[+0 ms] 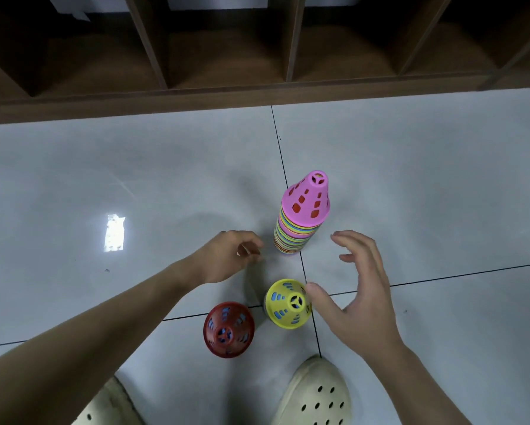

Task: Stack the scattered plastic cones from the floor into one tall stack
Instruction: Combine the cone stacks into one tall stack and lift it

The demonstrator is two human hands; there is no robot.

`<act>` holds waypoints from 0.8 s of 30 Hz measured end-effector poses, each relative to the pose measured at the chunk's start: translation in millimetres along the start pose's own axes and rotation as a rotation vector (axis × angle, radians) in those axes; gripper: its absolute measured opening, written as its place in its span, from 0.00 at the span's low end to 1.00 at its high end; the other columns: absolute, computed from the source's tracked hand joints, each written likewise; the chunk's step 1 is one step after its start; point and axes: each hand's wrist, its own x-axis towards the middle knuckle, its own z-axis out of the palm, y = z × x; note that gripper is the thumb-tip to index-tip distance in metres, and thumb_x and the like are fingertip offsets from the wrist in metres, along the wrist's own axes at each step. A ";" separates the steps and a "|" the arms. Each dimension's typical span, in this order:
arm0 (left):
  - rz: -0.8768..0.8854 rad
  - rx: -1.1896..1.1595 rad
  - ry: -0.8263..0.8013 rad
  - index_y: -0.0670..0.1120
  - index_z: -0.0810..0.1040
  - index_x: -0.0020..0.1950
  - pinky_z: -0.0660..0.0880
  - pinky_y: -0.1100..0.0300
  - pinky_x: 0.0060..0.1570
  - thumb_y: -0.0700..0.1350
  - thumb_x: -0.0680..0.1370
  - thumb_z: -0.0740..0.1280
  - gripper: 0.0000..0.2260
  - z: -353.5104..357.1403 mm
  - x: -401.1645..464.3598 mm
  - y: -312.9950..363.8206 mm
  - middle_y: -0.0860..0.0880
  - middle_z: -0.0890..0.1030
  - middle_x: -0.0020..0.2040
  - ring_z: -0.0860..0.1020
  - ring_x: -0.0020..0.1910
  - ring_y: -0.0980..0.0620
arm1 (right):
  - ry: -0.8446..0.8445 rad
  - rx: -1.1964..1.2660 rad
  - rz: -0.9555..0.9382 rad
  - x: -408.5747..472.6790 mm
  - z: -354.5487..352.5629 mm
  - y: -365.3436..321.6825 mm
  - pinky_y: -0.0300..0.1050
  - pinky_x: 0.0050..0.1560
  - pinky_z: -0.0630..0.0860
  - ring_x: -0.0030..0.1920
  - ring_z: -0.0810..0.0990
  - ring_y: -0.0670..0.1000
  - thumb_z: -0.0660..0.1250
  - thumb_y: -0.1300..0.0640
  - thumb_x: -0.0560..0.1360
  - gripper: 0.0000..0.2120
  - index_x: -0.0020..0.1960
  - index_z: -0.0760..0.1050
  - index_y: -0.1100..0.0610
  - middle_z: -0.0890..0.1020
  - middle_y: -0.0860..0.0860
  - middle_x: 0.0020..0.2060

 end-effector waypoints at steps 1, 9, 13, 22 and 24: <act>-0.003 -0.001 -0.033 0.52 0.80 0.53 0.73 0.70 0.45 0.42 0.78 0.72 0.07 0.9 0.9 0.4 0.52 0.84 0.47 0.79 0.41 0.58 | -0.059 0.004 -0.018 -2.7 1.2 -0.3 0.48 0.61 0.74 0.67 0.73 0.52 0.74 0.45 0.67 0.31 0.66 0.72 0.55 0.73 0.49 0.63; -0.007 0.106 -0.325 0.52 0.81 0.61 0.71 0.74 0.47 0.37 0.79 0.67 0.14 26.0 8.6 -8.3 0.55 0.82 0.55 0.77 0.45 0.70 | -0.411 -0.084 0.010 -23.3 23.2 13.7 0.43 0.57 0.76 0.61 0.77 0.44 0.75 0.40 0.70 0.24 0.62 0.75 0.45 0.74 0.38 0.61; -0.024 0.038 -0.381 0.51 0.81 0.61 0.77 0.62 0.53 0.34 0.77 0.66 0.17 32.9 6.7 -6.5 0.54 0.83 0.55 0.81 0.51 0.62 | -0.408 -0.040 0.062 -24.4 18.5 18.4 0.43 0.53 0.77 0.59 0.78 0.45 0.74 0.44 0.71 0.19 0.60 0.75 0.46 0.76 0.38 0.60; -0.034 0.200 -0.517 0.52 0.79 0.59 0.68 0.76 0.39 0.43 0.71 0.75 0.17 39.9 15.8 0.0 0.61 0.81 0.46 0.77 0.43 0.61 | -0.206 0.146 0.264 -39.4 0.0 36.2 0.42 0.52 0.80 0.55 0.82 0.52 0.77 0.61 0.71 0.22 0.62 0.77 0.49 0.82 0.47 0.55; -0.033 0.208 -0.517 0.56 0.78 0.51 0.67 0.73 0.37 0.44 0.69 0.76 0.15 42.3 18.8 -0.9 0.67 0.78 0.37 0.75 0.36 0.67 | -0.156 0.222 0.360 -42.2 -4.3 38.3 0.43 0.51 0.81 0.53 0.84 0.52 0.76 0.61 0.71 0.20 0.61 0.77 0.49 0.83 0.48 0.53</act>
